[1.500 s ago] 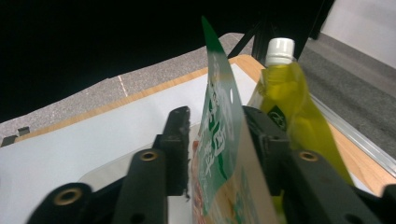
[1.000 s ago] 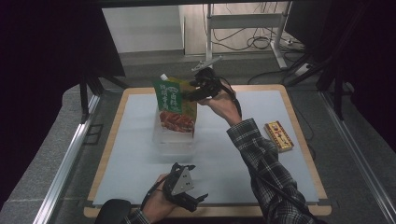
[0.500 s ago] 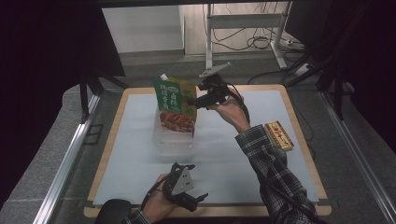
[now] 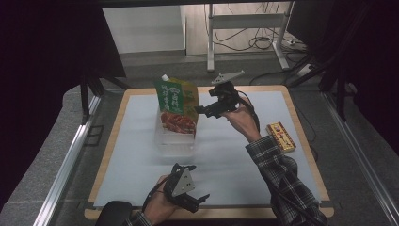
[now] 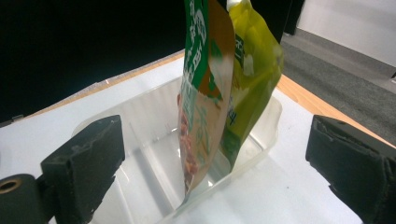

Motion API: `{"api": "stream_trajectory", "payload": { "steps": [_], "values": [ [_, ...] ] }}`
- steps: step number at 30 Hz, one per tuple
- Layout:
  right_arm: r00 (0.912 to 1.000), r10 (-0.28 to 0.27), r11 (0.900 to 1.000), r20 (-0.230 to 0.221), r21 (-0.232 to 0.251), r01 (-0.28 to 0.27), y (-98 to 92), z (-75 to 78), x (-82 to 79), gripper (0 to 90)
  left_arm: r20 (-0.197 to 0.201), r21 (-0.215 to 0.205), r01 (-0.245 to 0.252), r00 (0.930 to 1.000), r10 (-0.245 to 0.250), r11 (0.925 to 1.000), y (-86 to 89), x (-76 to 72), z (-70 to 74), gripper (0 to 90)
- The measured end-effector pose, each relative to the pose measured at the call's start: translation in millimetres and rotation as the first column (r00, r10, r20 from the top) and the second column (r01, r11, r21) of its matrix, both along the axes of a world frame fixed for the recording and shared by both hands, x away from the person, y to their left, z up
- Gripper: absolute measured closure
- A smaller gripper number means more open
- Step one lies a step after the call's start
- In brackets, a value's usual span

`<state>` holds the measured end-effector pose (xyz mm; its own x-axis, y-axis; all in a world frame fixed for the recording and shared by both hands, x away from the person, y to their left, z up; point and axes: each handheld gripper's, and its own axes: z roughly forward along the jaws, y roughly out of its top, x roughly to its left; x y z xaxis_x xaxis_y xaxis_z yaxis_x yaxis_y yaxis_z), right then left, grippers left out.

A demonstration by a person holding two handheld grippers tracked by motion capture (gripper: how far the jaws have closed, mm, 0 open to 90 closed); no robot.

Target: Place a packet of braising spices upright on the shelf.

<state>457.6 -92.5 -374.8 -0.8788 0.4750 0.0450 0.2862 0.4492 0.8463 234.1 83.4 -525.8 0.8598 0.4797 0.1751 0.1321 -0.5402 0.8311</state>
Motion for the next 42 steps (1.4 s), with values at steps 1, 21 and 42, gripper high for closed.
{"api": "stream_trajectory", "payload": {
  "steps": [1, 21, 42],
  "values": [
    [1.0, -0.002, 1.0, 0.003, 0.001, 0.002, -2.0, -0.6, -1.1, 3.2, 0.0, 0.0, 0.0, 1.0, 0.0, 1.0, 0.0, 0.0, 0.0, 1.2],
    [0.9996, -0.025, 0.999, -0.015, 0.023, 0.026, -46.0, -23.3, -24.9, 0.0, 0.005, -0.012, -0.01, 0.9999, 0.01, 0.9999, 0.5, 0.5, 0.2, 0.3],
    [0.9976, -0.06, 0.998, 0.034, -0.01, 0.061, -91.3, -48.2, -53.6, 0.0, 0.004, -0.064, -0.072, 0.9974, 0.072, 0.9954, 7.7, 3.6, 4.1, 0.0]
  ]
}}
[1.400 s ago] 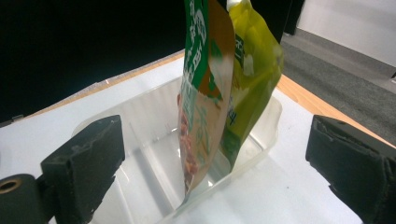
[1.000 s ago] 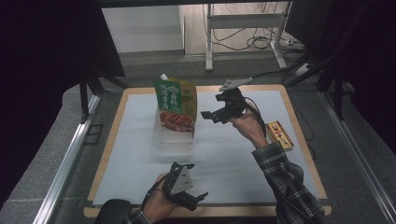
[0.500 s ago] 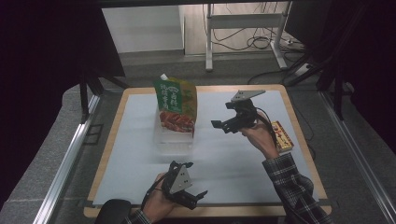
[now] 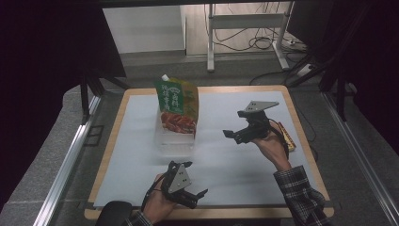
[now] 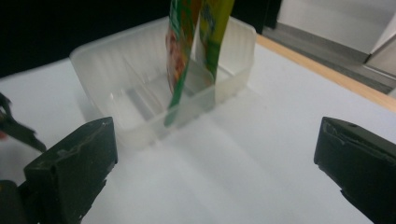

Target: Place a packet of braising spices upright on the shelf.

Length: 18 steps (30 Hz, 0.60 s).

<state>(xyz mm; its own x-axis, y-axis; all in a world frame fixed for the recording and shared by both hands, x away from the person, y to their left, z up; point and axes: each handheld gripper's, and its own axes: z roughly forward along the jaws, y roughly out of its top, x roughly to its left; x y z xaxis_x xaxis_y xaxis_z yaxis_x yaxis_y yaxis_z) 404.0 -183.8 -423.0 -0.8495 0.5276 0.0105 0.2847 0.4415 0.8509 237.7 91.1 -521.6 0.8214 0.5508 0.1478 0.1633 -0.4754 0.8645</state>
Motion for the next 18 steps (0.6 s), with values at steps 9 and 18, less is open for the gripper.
{"api": "stream_trajectory", "payload": {
  "steps": [9, 18],
  "values": [
    [0.998, -0.013, 1.0, -0.062, 0.023, 0.014, -12.9, -13.3, 0.4, 0.0, 0.02, 0.025, -0.002, 0.9998, 0.002, 0.9997, 1.1, 0.3, -0.5, 0.0],
    [0.9963, -0.067, 0.998, -0.053, -0.021, 0.066, -25.3, -21.1, 1.4, 0.0, 0.028, 0.062, -0.002, 0.9996, 0.001, 0.9981, 0.5, 0.5, -1.4, 0.0]
  ]
}}
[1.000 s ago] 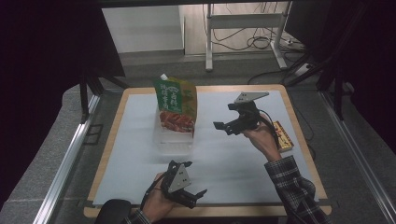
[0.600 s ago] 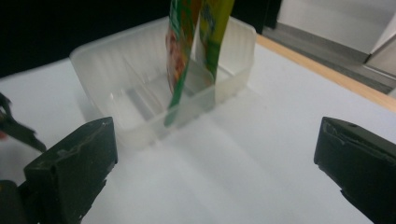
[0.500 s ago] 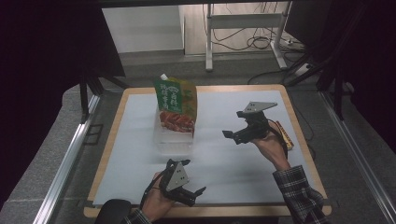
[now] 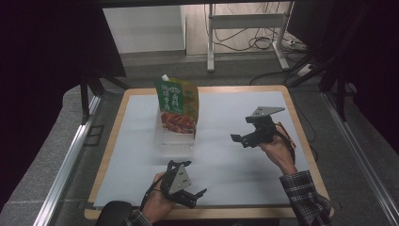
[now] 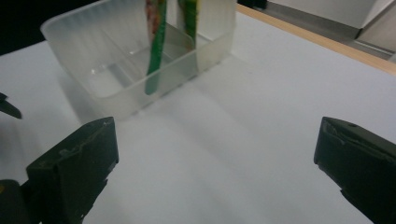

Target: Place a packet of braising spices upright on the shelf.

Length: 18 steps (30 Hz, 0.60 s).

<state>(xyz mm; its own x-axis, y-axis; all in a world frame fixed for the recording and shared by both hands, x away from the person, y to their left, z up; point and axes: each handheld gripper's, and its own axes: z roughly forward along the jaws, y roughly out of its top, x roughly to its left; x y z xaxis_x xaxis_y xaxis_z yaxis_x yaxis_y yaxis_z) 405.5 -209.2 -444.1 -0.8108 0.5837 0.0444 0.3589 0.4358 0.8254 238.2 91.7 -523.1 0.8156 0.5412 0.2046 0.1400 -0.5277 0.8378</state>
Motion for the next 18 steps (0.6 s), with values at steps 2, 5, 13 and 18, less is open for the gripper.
{"api": "stream_trajectory", "payload": {
  "steps": [2, 5, 13, 18],
  "values": [
    [0.9998, -0.018, 1.0, -0.004, -0.008, 0.018, -3.7, -2.7, 0.8, 0.1, 0.0, 0.001, -0.003, 1.0, 0.003, 1.0, 0.2, 0.3, -0.1, 0.0],
    [0.999, -0.044, 0.999, -0.002, -0.031, 0.044, -8.4, -6.7, 1.4, 0.3, 0.001, 0.006, -0.003, 1.0, 0.003, 1.0, 0.7, 0.5, 0.1, 0.0],
    [0.9954, -0.091, 0.995, -0.03, -0.042, 0.089, -15.7, -14.3, 5.0, 0.3, -0.005, 0.011, -0.005, 1.0, 0.005, 0.9999, -0.4, 0.7, -1.4, 0.0],
    [0.9894, -0.137, 0.99, -0.048, -0.046, 0.135, -22.3, -15.7, 7.6, 0.3, -0.006, 0.013, -0.004, 1.0, 0.004, 0.9999, -0.7, 0.8, -1.8, 0.0]
  ]
}}
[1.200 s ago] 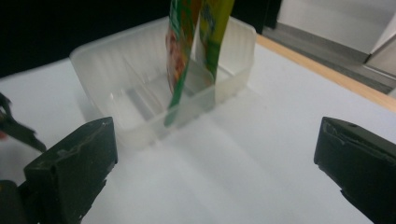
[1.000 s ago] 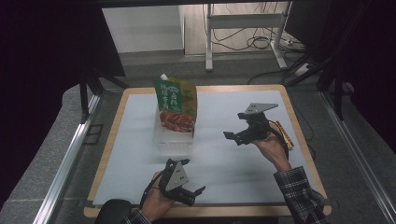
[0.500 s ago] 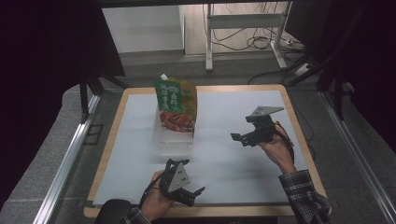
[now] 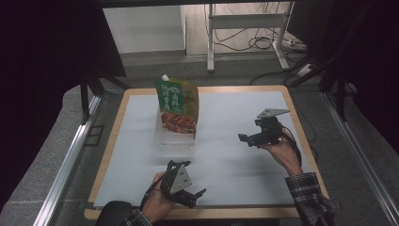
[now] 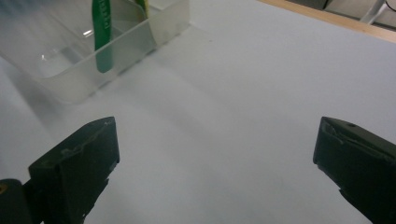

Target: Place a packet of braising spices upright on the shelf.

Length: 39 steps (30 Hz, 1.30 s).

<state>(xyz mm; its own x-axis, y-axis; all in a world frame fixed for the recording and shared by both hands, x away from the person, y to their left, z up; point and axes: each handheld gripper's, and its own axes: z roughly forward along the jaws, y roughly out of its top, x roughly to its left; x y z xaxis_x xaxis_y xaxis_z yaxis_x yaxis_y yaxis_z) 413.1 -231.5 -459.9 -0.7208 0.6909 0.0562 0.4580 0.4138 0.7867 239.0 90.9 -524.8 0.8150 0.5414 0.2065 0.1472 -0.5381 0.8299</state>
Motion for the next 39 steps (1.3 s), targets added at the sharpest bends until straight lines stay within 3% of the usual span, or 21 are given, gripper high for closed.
{"api": "stream_trajectory", "payload": {
  "steps": [10, 17, 26, 33, 39],
  "values": [
    [0.996, -0.089, 0.996, -0.011, -0.032, 0.089, -24.4, 0.9, 5.6, 0.3, -0.001, 0.005, 0.001, 1.0, -0.001, 1.0, -0.6, -0.2, -0.5, 0.0],
    [0.9874, -0.157, 0.985, -0.015, -0.067, 0.156, -44.0, -1.9, 11.1, 1.0, 0.001, 0.02, 0.001, 1.0, -0.001, 0.9998, -1.5, -0.2, -1.2, 0.1],
    [0.964, -0.266, 0.956, -0.012, -0.133, 0.262, -64.2, -7.1, 16.4, 4.5, 0.002, 0.024, 0.0, 1.0, 0.0, 0.9997, -1.6, -0.4, -1.3, 0.2],
    [0.9435, -0.331, 0.928, -0.014, -0.185, 0.323, -75.9, -16.8, 20.7, 8.2, 0.003, 0.029, 0.0, 1.0, 0.0, 0.9996, -1.9, -0.4, -1.6, 0.2],
    [0.9311, -0.365, 0.907, -0.009, -0.232, 0.353, -81.6, -26.1, 24.2, 9.8, 0.004, 0.029, 0.0, 1.0, 0.0, 0.9996, -1.9, -0.4, -1.6, 0.2]
  ]
}}
